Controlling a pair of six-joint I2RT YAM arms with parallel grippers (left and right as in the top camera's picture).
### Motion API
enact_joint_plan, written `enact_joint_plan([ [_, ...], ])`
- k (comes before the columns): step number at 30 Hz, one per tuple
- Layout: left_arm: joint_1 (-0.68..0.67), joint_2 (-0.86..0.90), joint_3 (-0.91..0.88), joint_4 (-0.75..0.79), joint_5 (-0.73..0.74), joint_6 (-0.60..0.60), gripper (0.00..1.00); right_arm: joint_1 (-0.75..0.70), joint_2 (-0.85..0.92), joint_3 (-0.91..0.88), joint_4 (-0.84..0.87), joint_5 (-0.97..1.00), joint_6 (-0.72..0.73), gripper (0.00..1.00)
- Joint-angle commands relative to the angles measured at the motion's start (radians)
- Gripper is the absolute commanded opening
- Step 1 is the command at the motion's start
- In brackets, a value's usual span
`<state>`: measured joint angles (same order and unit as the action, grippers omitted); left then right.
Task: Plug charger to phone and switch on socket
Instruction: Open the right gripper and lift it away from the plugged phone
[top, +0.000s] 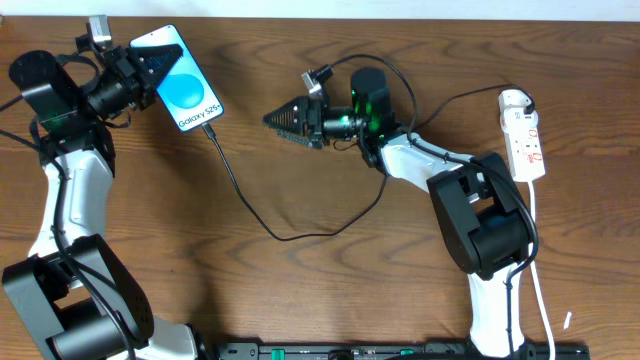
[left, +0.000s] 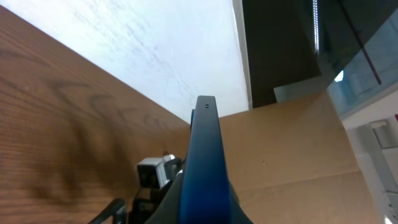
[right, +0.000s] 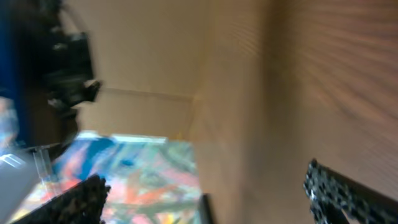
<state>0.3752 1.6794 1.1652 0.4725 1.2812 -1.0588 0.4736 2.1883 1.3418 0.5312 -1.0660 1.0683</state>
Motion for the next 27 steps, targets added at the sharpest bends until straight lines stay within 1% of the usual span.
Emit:
enact_joint_plan([
  [1,-0.001,-0.017,0.014,0.007,0.037,-0.016,0.07,0.002,0.0,0.003,-0.129,0.115,-0.232,0.99],
  [5,-0.001,-0.017,0.014,0.007,0.04,-0.016,0.07,-0.007,-0.003,0.013,-0.277,0.206,-0.324,0.99],
  [8,-0.003,-0.017,0.014,0.007,0.048,-0.015,0.07,-0.017,-0.026,0.025,-0.428,0.316,-0.406,0.99],
  [9,-0.006,-0.017,0.014,0.007,0.053,-0.015,0.07,-0.021,-0.045,0.031,-0.497,0.37,-0.445,0.99],
  [12,-0.017,-0.017,0.014,0.007,0.059,-0.008,0.07,-0.024,-0.118,0.04,-0.634,0.515,-0.518,0.99],
  [15,-0.036,-0.017,0.014,0.007,0.058,-0.001,0.07,-0.024,-0.207,0.04,-0.755,0.689,-0.555,0.99],
  [18,-0.066,-0.017,0.014,-0.015,0.058,0.043,0.07,-0.023,-0.29,0.04,-0.861,0.853,-0.562,0.99],
  [22,-0.108,-0.017,0.014,-0.118,0.04,0.134,0.08,-0.023,-0.372,0.04,-0.951,0.969,-0.562,0.99],
  [23,-0.129,-0.017,0.014,-0.205,0.016,0.199,0.08,-0.023,-0.406,0.04,-0.982,1.003,-0.562,0.99],
  [25,-0.155,-0.017,0.014,-0.312,-0.018,0.281,0.08,-0.023,-0.435,0.04,-1.004,1.024,-0.562,0.99],
  [27,-0.187,-0.017,0.014,-0.447,-0.084,0.379,0.08,-0.023,-0.462,0.04,-1.022,1.033,-0.562,0.99],
])
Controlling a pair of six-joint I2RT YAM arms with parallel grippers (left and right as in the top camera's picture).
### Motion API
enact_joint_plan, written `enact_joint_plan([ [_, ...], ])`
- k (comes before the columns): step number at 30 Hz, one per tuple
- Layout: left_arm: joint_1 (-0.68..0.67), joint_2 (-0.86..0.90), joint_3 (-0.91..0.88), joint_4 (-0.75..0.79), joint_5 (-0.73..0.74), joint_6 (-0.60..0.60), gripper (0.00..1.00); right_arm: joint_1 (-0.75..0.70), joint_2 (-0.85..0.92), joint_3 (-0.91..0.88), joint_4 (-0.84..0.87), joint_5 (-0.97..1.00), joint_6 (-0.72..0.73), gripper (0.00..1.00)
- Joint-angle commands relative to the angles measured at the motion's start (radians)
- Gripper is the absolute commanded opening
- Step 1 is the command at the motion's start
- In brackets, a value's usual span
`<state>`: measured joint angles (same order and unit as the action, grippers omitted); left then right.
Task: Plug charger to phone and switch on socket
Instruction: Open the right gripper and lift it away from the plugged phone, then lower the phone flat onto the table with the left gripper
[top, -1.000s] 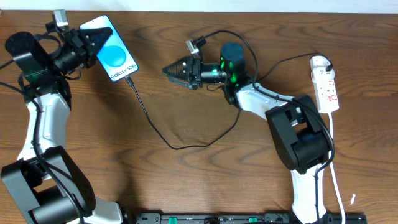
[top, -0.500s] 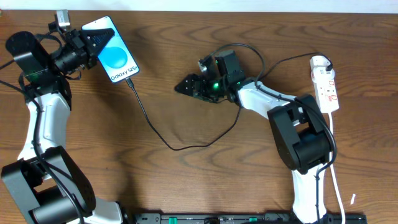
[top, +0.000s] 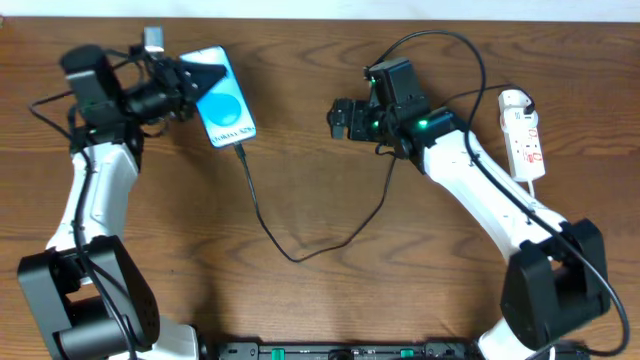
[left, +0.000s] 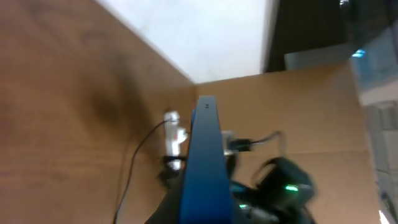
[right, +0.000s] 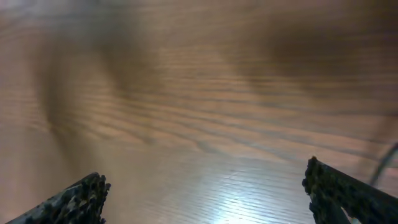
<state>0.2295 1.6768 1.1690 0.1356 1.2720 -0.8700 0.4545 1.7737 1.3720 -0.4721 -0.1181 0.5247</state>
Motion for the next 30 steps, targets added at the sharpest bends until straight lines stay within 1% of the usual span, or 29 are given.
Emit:
enact_joint_plan([
  [1,-0.061,-0.014,0.011,-0.186,-0.125,0.24,0.07,-0.004,-0.063,0.01,-0.028,0.09,-0.018,0.99],
  [3,-0.103,-0.014,0.011,-0.314,-0.239,0.325,0.07,-0.004,-0.084,0.01,-0.043,0.093,-0.022,0.99],
  [7,-0.167,-0.012,0.011,-0.419,-0.321,0.421,0.07,-0.004,-0.09,0.01,-0.055,0.093,-0.033,0.99],
  [9,-0.205,-0.006,0.011,-0.462,-0.394,0.433,0.07,-0.004,-0.09,0.01,-0.062,0.093,-0.033,0.99],
  [13,-0.249,0.017,0.011,-0.484,-0.474,0.433,0.08,-0.004,-0.091,0.01,-0.063,0.092,-0.033,0.99],
  [16,-0.275,0.059,0.011,-0.487,-0.507,0.433,0.07,-0.004,-0.091,0.01,-0.064,0.09,-0.033,0.99],
  [27,-0.283,0.251,0.011,-0.486,-0.507,0.434,0.07,-0.004,-0.091,0.01,-0.071,0.09,-0.033,0.99],
  [30,-0.283,0.286,0.011,-0.488,-0.507,0.459,0.07,-0.004,-0.091,0.01,-0.076,0.09,-0.033,0.99],
])
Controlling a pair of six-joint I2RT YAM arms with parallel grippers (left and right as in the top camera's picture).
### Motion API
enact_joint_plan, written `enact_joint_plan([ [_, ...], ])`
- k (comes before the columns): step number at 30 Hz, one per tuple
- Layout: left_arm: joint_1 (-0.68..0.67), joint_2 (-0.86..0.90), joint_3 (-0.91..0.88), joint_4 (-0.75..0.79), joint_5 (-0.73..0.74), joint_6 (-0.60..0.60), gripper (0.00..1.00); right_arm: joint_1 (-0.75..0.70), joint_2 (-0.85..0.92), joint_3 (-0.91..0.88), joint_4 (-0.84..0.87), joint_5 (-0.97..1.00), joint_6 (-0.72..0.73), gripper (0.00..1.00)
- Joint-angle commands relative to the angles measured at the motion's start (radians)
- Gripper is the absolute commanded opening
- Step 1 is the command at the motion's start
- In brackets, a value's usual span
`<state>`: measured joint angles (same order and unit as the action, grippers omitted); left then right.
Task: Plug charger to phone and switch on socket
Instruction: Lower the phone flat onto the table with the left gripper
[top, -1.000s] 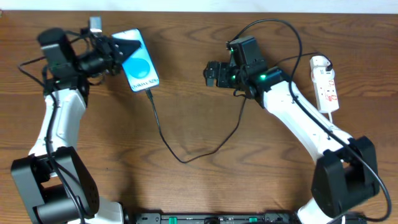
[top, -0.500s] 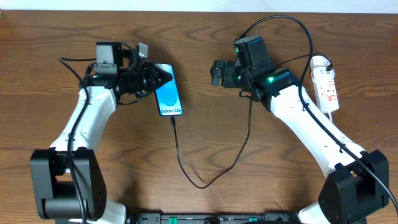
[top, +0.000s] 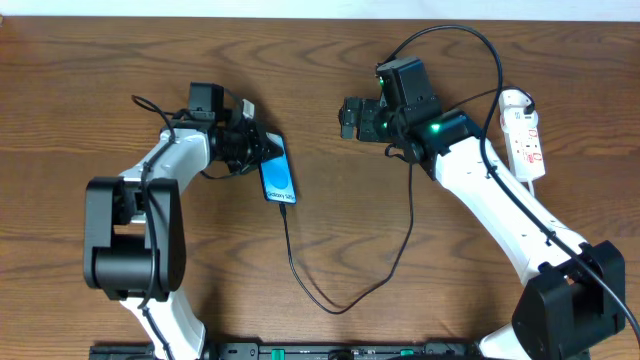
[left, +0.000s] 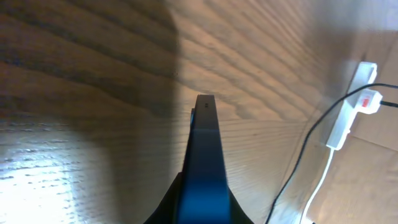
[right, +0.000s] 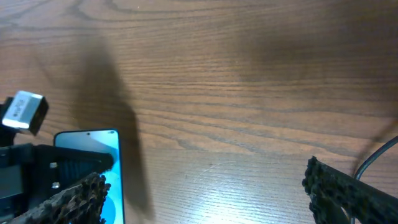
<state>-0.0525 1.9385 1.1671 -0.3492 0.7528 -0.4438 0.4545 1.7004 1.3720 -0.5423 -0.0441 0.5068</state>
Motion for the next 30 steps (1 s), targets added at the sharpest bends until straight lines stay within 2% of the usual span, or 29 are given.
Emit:
enact_joint_plan([
  [1,-0.002,0.034,0.013,-0.002,0.013,0.033,0.07,-0.004,-0.018,0.01,-0.006,0.016,-0.015,0.99],
  [18,-0.002,0.053,0.013,-0.036,-0.164,0.05,0.07,-0.004,-0.018,0.01,-0.005,0.016,-0.015,0.99],
  [26,-0.002,0.053,0.013,-0.036,-0.163,0.052,0.08,-0.004,-0.018,0.01,-0.008,0.016,-0.019,0.99],
  [30,-0.002,0.053,0.013,-0.036,-0.163,0.052,0.13,-0.004,-0.018,0.01,-0.009,0.016,-0.019,0.99],
])
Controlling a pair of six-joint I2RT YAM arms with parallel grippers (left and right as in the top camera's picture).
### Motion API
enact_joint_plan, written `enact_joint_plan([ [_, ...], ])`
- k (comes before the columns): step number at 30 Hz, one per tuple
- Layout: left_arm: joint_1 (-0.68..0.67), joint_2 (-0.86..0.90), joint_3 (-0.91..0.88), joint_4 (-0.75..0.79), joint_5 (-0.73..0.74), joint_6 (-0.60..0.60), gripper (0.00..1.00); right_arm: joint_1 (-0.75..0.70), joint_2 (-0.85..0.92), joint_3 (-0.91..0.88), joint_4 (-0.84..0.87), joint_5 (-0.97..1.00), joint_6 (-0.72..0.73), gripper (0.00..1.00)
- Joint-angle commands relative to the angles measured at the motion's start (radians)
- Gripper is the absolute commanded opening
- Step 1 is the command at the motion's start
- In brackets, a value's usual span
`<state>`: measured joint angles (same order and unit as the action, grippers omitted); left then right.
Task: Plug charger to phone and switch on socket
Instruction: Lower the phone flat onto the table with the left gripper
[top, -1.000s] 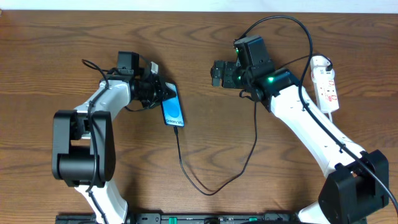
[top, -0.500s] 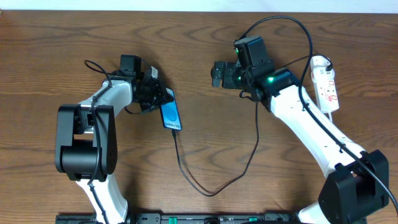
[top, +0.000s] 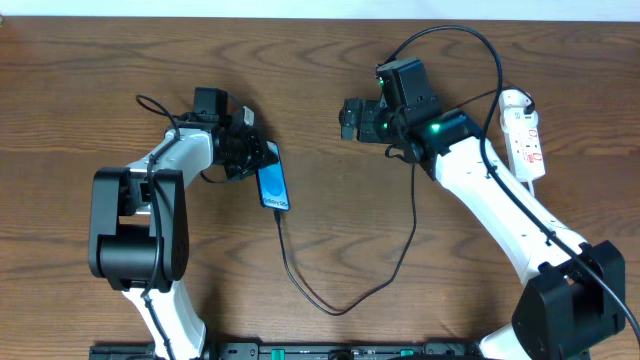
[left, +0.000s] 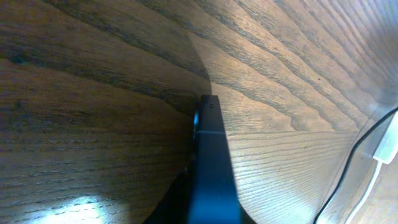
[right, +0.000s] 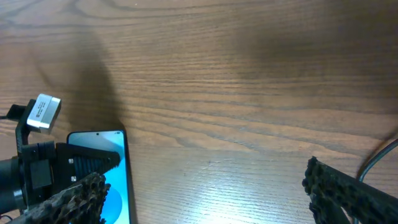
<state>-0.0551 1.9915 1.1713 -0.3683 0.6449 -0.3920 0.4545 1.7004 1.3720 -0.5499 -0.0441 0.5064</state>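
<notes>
The phone (top: 273, 186), blue screen up, is gripped at its top end by my left gripper (top: 252, 158), which is shut on it, left of the table's middle. In the left wrist view the phone (left: 211, 155) shows edge-on, low over the wood between my gripper's (left: 208, 213) dark fingers. The black charger cable (top: 300, 285) is plugged into the phone's lower end and loops round towards the right. A white power strip (top: 526, 135) lies at the far right. My right gripper (top: 350, 117) hangs open and empty at the upper middle; its wrist view shows the phone (right: 107, 186) at lower left.
The cable (top: 413, 215) rises under my right arm and arcs over it towards the power strip. A white lead (top: 540, 240) runs from the strip towards the table's front edge. Bare wood (right: 249, 93) lies below my right gripper (right: 204, 175).
My left gripper and the phone have shifted slightly left and lower toward the table, the phone turned a little. My right arm has not moved.
My left gripper held the plugged-in phone raised at the far upper left, the right gripper open near the middle. Then the phone was further right and the right gripper at the upper middle. Then the phone was low near the middle-left, where it still is.
</notes>
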Motion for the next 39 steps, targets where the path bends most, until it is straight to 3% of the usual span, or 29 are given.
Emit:
enact_joint_plan([
  [1,0.001,0.0,0.008,-0.019,-0.055,0.0,0.13,-0.004,-0.018,0.01,-0.003,0.016,-0.019,0.99],
  [10,0.001,0.0,0.008,-0.02,-0.055,0.003,0.17,-0.004,-0.018,0.01,-0.006,0.016,-0.019,0.99],
  [13,0.001,0.0,0.008,-0.02,-0.055,0.003,0.32,-0.004,-0.018,0.01,-0.007,0.016,-0.019,0.99],
  [21,0.001,0.0,0.008,-0.028,-0.056,0.003,0.35,-0.004,-0.018,0.01,-0.012,0.016,-0.027,0.99],
  [23,0.001,0.0,0.008,-0.037,-0.066,0.003,0.54,-0.004,-0.018,0.01,-0.011,0.016,-0.026,0.99],
  [25,0.001,0.0,0.008,-0.051,-0.103,0.003,0.66,-0.004,-0.018,0.01,-0.011,0.016,-0.026,0.99],
  [38,0.001,0.0,0.008,-0.099,-0.154,0.003,0.71,-0.004,-0.018,0.01,-0.013,0.016,-0.03,0.99],
  [39,0.001,0.0,0.008,-0.101,-0.161,0.003,0.86,-0.004,-0.018,0.01,-0.013,0.016,-0.03,0.99],
])
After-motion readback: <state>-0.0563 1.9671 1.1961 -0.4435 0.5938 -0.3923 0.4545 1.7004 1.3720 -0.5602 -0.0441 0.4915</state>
